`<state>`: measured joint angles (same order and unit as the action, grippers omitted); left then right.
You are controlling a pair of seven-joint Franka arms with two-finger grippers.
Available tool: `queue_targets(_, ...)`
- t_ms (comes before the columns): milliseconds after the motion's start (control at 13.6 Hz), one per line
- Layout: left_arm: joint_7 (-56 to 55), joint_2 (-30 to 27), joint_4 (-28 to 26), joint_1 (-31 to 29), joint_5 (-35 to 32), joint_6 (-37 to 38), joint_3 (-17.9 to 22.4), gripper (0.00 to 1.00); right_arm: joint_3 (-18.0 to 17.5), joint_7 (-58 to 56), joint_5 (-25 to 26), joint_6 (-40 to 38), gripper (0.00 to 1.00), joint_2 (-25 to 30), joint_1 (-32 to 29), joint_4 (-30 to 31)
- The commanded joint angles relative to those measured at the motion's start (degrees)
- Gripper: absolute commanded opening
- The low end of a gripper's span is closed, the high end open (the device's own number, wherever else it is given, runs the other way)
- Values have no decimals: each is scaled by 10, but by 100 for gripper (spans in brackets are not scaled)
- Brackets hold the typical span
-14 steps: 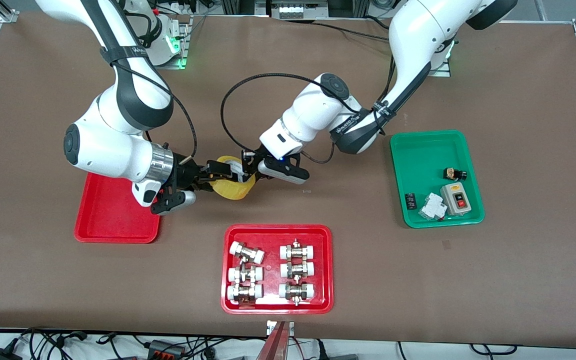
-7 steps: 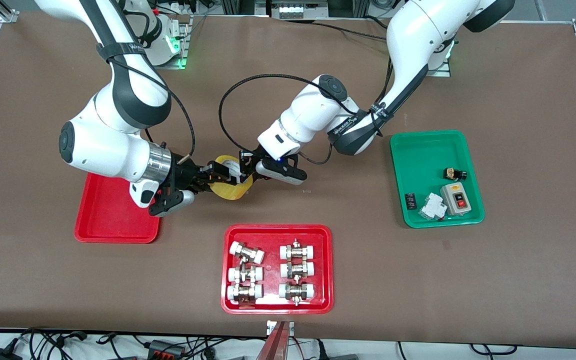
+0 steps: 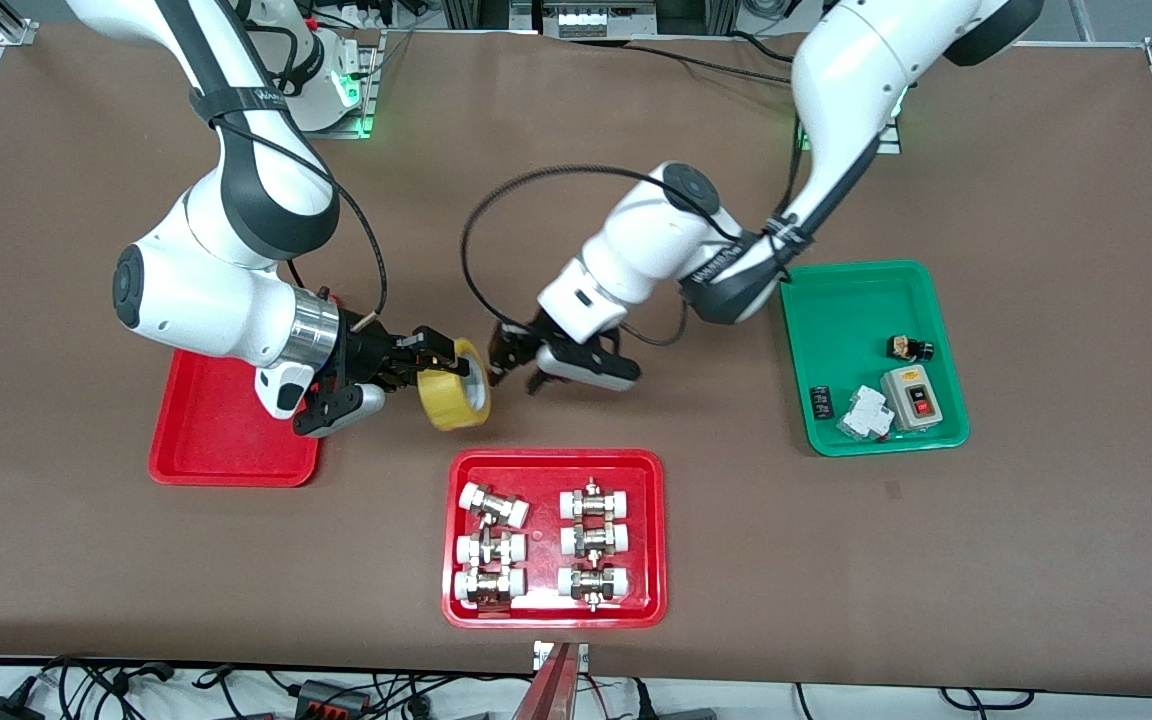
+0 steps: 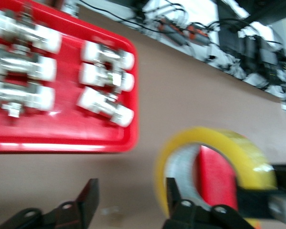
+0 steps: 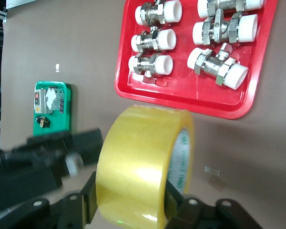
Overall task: Left arm passes tape to right arm into tray
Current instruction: 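Open the left gripper and withdraw it while the right gripper holds the tape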
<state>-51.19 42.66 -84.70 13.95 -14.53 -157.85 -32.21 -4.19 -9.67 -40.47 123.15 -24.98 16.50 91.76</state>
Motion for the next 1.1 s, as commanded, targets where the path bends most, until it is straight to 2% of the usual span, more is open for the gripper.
queue_targets(0,0,-70,-12,-50,-13,172,-15,100,3,-1,-7,-12,0,0,-21,-13)
queue_targets(147,1,-112,-15,-92,-11,324,-27,100,3,-21,-7,-39,0,-2,-51,-12)
queue_targets(294,3,-129,-15,-155,-8,452,-60,100,3,-68,-7,-83,0,-20,-101,-11)
queue_targets(441,11,-141,-14,-240,-9,579,-112,100,4,-126,-6,-140,0,-37,-154,-8)
queue_targets(662,141,-179,-7,-388,-9,771,-173,100,4,-224,1,-192,0,-79,-221,-6)
queue_targets(809,218,-202,8,-485,-7,815,-221,100,4,-277,1,-221,0,-97,-254,-1)
queue_targets(956,255,-202,1,-550,-4,806,-236,100,4,-306,0,-241,0,-109,-274,0)
queue_targets(1029,273,-202,-1,-577,-3,778,-240,100,4,-313,0,-244,0,-110,-281,0)
